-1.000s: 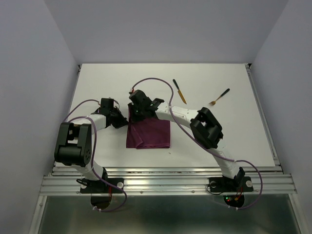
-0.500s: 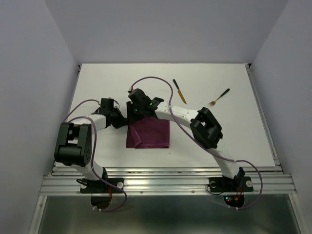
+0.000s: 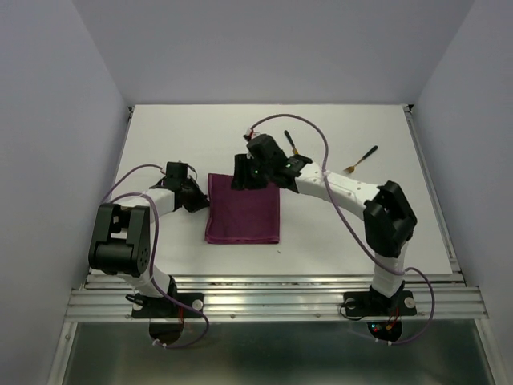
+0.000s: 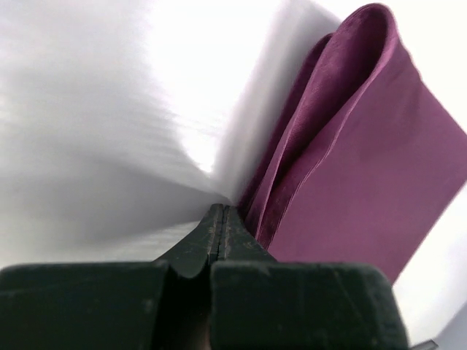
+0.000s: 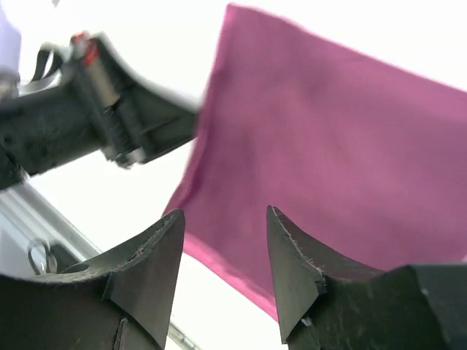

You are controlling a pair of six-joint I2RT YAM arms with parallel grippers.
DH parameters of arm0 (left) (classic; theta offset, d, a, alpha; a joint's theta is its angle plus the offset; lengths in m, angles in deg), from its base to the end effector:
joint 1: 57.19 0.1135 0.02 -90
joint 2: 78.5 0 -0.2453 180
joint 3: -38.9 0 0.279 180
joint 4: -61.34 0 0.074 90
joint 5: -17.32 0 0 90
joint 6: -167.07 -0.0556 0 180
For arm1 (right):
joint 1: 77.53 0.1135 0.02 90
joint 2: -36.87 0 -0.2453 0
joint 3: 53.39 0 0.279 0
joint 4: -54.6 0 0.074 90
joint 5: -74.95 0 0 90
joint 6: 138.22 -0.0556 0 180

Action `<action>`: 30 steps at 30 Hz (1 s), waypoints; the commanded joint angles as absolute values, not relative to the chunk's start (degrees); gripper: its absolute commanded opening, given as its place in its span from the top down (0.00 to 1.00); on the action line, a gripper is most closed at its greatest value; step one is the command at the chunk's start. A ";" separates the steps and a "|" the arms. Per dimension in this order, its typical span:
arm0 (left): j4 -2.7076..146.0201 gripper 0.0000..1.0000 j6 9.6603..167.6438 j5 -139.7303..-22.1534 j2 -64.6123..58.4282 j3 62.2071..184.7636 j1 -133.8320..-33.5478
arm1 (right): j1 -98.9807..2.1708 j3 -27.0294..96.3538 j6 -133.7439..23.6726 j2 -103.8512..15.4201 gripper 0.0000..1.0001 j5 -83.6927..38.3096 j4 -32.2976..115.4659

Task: Fold the napkin into a case and place the utensils inside
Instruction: Smooth out the square-folded napkin at the center of the board.

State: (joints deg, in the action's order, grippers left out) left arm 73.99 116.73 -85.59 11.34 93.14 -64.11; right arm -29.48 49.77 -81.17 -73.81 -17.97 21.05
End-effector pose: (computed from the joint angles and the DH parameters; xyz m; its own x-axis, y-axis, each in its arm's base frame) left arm 0.3276 -0.0523 0.1007 -0.7394 -0.5369 -0.4062 -0.2686 0.7885 -0.5533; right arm 0.3194 0.3595 0.2214 -0.7865 -0.0624 -0.6144 -0.4060 0.8020 0.4381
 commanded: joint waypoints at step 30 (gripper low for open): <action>74.20 1.00 114.86 -83.49 16.33 102.20 -68.18 | -46.50 36.80 -81.97 -75.27 0.77 -21.99 31.02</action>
State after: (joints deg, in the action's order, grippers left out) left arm 76.87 114.24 -83.18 14.01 99.59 -68.59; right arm -45.24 32.96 -83.29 -72.76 -20.48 29.19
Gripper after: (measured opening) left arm 0.017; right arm 0.227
